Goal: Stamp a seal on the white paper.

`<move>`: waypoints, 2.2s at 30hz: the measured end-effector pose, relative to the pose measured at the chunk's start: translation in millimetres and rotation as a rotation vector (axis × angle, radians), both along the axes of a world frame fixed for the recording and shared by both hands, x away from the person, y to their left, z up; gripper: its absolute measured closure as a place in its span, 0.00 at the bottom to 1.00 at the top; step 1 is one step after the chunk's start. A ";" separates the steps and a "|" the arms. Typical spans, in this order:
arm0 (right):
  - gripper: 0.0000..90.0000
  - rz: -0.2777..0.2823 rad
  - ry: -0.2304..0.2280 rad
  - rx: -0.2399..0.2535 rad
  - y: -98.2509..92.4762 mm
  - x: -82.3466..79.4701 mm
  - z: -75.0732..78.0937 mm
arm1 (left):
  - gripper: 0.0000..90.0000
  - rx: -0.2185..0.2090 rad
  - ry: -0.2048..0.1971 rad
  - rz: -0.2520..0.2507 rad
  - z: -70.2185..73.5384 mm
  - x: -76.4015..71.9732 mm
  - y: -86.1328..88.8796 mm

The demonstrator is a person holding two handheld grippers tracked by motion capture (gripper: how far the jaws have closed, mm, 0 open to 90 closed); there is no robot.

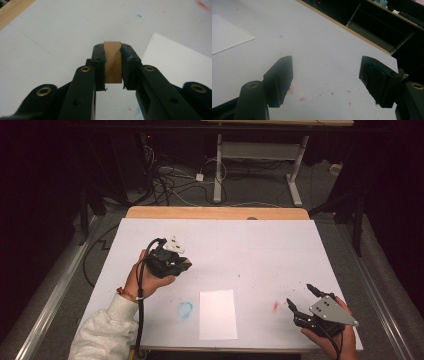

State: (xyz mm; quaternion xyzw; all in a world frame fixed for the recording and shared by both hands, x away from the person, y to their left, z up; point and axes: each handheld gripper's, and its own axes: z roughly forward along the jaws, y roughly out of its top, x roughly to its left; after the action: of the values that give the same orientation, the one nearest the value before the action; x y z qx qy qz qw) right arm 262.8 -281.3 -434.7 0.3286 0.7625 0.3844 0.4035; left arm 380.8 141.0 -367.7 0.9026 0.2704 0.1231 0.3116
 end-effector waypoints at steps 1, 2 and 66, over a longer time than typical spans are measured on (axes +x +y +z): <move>0.31 -0.004 0.000 0.004 -0.3 -0.3 0.6 | 0.82 0.001 0.002 -0.008 -0.9 -1.7 -2.7; 0.31 -0.004 0.000 0.006 -0.2 -0.3 0.9 | 0.82 0.004 0.005 -0.018 -1.8 -3.3 -5.5; 0.31 0.013 0.040 -0.055 2.7 0.9 -5.4 | 0.82 0.150 0.109 -0.371 -72.0 -54.0 -91.0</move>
State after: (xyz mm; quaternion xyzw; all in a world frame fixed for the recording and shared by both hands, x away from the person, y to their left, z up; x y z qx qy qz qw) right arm 263.6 -278.5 -440.1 0.3201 0.7829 0.3594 0.3943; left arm 326.8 50.0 -439.7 0.9629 0.1060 0.0343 0.2456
